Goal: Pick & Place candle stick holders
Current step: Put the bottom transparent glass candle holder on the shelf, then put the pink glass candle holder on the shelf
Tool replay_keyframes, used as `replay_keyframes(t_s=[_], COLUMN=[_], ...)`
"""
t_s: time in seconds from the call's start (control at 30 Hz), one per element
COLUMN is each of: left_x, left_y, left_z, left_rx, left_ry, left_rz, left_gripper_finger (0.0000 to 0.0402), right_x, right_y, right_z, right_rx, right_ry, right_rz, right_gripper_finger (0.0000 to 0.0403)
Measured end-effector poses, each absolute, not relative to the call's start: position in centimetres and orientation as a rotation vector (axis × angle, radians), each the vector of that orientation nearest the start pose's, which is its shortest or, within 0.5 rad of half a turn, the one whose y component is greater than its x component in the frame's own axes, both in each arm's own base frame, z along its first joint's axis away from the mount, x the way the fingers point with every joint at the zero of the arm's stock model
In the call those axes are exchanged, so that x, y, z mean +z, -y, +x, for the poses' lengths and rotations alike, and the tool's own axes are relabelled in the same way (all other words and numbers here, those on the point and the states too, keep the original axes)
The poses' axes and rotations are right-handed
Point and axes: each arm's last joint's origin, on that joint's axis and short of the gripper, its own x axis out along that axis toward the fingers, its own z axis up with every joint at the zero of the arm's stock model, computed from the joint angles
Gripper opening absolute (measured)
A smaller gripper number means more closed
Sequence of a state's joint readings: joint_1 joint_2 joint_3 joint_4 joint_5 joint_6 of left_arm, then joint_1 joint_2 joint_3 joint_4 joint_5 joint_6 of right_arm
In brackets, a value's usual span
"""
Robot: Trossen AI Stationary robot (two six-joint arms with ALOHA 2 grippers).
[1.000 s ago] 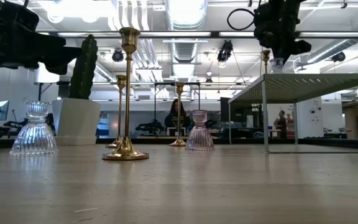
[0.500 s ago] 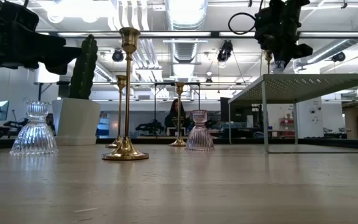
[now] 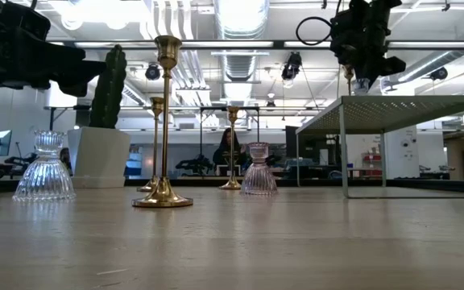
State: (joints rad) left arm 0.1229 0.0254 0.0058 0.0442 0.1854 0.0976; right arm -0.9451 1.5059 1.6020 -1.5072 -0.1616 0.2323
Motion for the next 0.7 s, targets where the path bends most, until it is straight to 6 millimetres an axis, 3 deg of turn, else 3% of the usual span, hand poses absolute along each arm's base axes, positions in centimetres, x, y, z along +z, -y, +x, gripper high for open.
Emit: replay_keyframes(t_s=[0.3, 0.7], left_x=[16.8, 16.8], left_y=[-0.7, -0.7], left_z=[9.8, 9.8], left_rx=[-0.061, -0.061], left_ry=[0.028, 0.027], left_rz=[0.101, 0.101], left_gripper_finger=[0.0262, 0.0262], right_x=[35.6, 36.8], right_y=[20.6, 19.7], right_z=[15.4, 14.8], right_rx=[-0.806, -0.826], right_ry=[-1.135, -1.068], right_rz=[0.925, 0.916], right_gripper_finger=[0.0134, 0.0172])
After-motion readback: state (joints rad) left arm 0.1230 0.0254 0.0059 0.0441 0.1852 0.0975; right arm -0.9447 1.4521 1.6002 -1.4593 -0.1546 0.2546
